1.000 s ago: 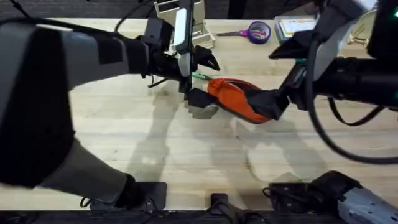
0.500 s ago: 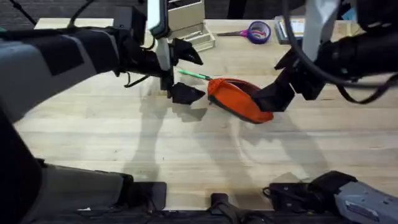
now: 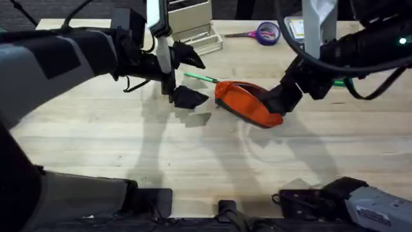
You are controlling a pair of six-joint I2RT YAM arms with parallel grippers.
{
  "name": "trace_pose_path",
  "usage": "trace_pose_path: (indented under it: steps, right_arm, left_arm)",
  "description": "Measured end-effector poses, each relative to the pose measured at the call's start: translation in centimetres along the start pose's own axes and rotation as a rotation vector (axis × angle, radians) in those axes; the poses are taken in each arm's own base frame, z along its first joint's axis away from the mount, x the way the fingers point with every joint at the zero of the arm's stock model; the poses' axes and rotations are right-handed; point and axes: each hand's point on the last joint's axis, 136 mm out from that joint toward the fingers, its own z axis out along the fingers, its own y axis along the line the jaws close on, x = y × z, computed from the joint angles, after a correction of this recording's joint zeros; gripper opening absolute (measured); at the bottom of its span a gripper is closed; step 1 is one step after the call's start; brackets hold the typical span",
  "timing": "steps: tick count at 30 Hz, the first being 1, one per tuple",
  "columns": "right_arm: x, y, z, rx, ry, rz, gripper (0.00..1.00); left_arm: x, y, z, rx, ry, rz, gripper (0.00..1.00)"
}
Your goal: Unzip the bag, pick up the pens from the table one at a time and place them inside, then zip the bag closed.
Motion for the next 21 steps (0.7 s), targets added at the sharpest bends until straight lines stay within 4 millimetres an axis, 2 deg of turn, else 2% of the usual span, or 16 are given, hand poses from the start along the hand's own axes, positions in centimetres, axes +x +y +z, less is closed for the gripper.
trace_pose_path:
  steps: [6, 7, 9, 11, 12, 14, 16, 21]
  right_arm:
    - [-0.01, 0.0, 0.0, 0.0, 0.0, 0.0, 0.996]
    - [0.0, 0.0, 0.0, 0.0, 0.0, -0.003, 0.953]
    - [-0.01, 0.0, 0.0, 0.0, 0.0, -0.003, 0.675]
    - [-0.01, 0.0, 0.0, 0.0, 0.0, -0.003, 0.458]
    - [-0.01, 0.0, 0.0, 0.0, 0.0, -0.003, 0.232]
    - [-0.01, 0.0, 0.0, 0.0, 0.0, -0.003, 0.071]
    - [-0.02, 0.0, 0.0, 0.0, -0.001, -0.003, 0.036]
    - [-0.06, -0.02, 0.0, 0.001, -0.003, -0.003, 0.031]
  left_arm:
    - [-0.01, 0.0, 0.0, 0.0, 0.0, 0.0, 0.993]
    - [0.0, 0.0, 0.0, 0.0, 0.0, 0.0, 0.993]
    - [0.0, 0.0, 0.0, 0.0, 0.0, 0.0, 0.993]
    - [0.0, 0.0, 0.0, 0.0, 0.0, 0.0, 0.993]
    - [0.0, 0.0, 0.0, 0.0, 0.0, 0.0, 0.993]
    - [-0.01, 0.0, 0.0, 0.0, 0.0, 0.0, 0.993]
    - [-0.01, 0.0, 0.0, 0.0, 0.0, 0.0, 0.993]
    - [0.0, 0.0, 0.0, 0.0, 0.0, 0.0, 0.993]
